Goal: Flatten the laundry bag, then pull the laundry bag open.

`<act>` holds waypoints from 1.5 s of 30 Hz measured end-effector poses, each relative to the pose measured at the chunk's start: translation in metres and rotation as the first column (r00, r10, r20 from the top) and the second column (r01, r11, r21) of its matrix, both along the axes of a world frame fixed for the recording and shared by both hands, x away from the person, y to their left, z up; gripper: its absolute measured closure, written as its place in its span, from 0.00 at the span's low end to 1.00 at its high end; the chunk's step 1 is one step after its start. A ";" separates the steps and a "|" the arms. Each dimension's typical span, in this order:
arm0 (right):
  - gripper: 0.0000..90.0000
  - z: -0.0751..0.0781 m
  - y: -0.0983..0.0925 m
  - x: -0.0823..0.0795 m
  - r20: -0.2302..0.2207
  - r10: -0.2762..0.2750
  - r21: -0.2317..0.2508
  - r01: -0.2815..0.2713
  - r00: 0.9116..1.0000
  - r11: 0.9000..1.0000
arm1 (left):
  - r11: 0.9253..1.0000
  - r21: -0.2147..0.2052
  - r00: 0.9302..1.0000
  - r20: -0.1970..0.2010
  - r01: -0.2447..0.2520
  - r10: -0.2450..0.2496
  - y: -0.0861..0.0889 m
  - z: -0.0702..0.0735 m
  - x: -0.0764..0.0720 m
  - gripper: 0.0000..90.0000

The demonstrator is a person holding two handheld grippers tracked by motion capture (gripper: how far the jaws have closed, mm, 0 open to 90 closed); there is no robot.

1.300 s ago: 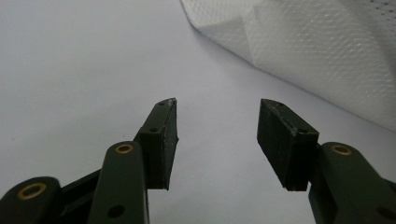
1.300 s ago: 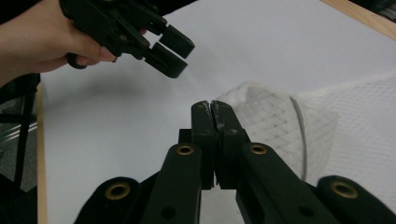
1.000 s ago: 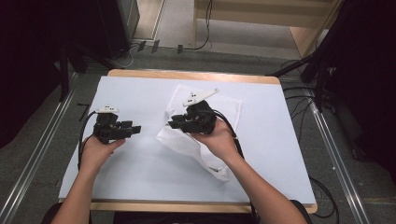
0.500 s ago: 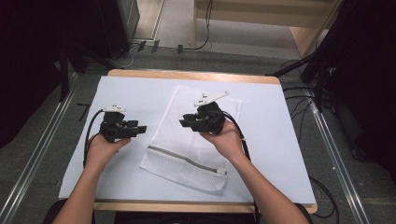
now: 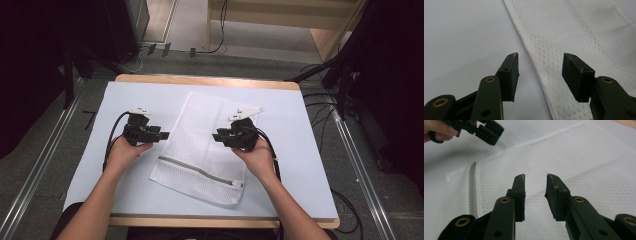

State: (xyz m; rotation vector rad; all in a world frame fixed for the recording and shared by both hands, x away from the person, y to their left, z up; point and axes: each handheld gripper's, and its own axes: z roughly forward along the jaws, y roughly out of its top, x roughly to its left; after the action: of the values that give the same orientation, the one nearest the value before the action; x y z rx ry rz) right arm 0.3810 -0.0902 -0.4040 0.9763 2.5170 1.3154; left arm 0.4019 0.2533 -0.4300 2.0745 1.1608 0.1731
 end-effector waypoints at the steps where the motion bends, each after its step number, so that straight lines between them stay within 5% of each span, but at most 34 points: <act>1: 0.78 -0.002 -0.005 -0.001 -0.004 -0.015 -0.002 0.015 1.000 1.000 | 1.000 0.000 1.000 -0.003 0.005 -0.005 -0.001 -0.001 0.002 0.53; 11: 0.75 -0.018 -0.047 -0.010 -0.017 -0.118 -0.002 0.118 0.993 0.993 | 1.000 -0.002 1.000 -0.019 -0.002 0.002 -0.007 -0.009 0.021 0.54; 20: 0.70 -0.043 -0.077 -0.008 -0.055 -0.204 -0.015 0.204 0.977 0.979 | 1.000 0.020 0.999 -0.031 0.012 -0.011 -0.014 -0.015 0.026 0.54; 31: 0.66 -0.058 -0.082 0.003 -0.080 -0.257 -0.067 0.252 0.963 0.965 | 0.998 0.051 0.998 -0.051 0.025 -0.023 -0.021 -0.022 0.027 0.53; 42: 0.65 -0.067 -0.087 0.010 -0.111 -0.305 -0.096 0.295 0.946 0.951 | 0.998 0.060 0.999 -0.035 0.031 -0.029 -0.026 -0.024 0.024 0.56; 45: 0.65 -0.069 -0.087 0.011 -0.102 -0.305 -0.096 0.295 0.947 0.951 | 0.997 0.066 0.999 -0.024 0.029 -0.028 -0.027 -0.025 0.023 0.59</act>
State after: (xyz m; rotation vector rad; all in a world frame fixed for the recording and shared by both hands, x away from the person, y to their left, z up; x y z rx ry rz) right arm 0.3925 -0.1770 -0.4729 1.3887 2.3554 1.0890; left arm 0.4254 0.2259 -0.4545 2.1552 1.1526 0.1765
